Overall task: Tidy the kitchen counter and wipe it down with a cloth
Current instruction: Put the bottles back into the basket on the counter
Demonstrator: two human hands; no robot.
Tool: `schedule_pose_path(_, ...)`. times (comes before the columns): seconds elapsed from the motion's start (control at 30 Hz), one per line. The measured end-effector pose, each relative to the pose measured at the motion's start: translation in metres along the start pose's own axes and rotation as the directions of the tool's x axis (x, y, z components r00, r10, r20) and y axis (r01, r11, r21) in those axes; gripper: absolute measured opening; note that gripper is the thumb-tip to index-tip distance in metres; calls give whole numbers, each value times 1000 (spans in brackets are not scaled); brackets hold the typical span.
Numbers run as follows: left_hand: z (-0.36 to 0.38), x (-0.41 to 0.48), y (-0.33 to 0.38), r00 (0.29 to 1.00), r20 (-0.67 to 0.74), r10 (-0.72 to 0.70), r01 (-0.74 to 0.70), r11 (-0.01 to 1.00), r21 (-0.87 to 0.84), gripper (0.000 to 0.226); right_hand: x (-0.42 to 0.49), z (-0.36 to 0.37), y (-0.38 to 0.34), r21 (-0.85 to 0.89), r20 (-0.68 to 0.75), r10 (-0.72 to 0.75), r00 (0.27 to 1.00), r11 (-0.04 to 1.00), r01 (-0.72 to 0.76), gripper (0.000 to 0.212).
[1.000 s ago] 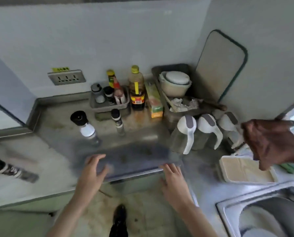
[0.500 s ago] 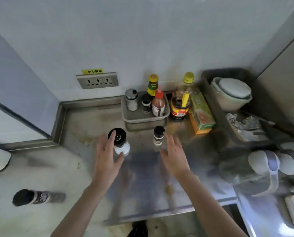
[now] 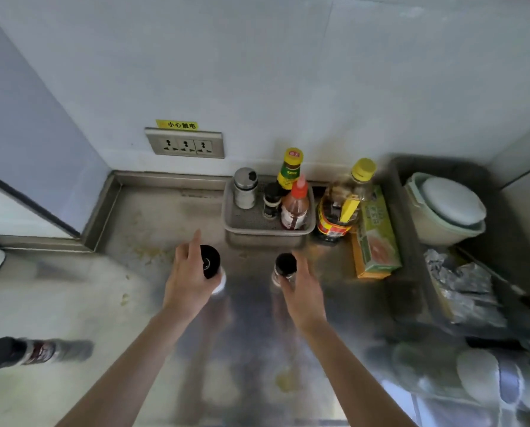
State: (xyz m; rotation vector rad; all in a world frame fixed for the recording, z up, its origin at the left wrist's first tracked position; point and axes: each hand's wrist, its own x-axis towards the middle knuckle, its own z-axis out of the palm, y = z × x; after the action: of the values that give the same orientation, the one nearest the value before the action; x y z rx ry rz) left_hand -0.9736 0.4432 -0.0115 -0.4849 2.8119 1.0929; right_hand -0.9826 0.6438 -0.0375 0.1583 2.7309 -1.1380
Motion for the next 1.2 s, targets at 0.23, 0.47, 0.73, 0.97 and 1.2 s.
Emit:
schedule_pose_path(0.23,3,-4,5,996,-68,-59,61,998,29,73,14,-12,-6,84,-29,-109,994,990,111,41)
schedule_pose_path(0.47,6,-1,-2,995,-90,-36,35,999,-3,62,77,2,-60,188,-155,-303,940,925,329,47)
schedule_pose_path(0.73,-7,5,-15,995,-71,-64,60,997,-53,62,98,19,-58,120,-228,-207,951,964,238,51)
schedule_pose_path(0.97,-14,14,-17,996,-87,-9,5,999,-48,65,104,29,-51,68,-229,-137,964,985,157,54)
schedule_pose_path(1.2,-36,32,1,987,-144,75,-91,990,-106,72,107,39,-49,-15,-249,-136,959,990,137,49)
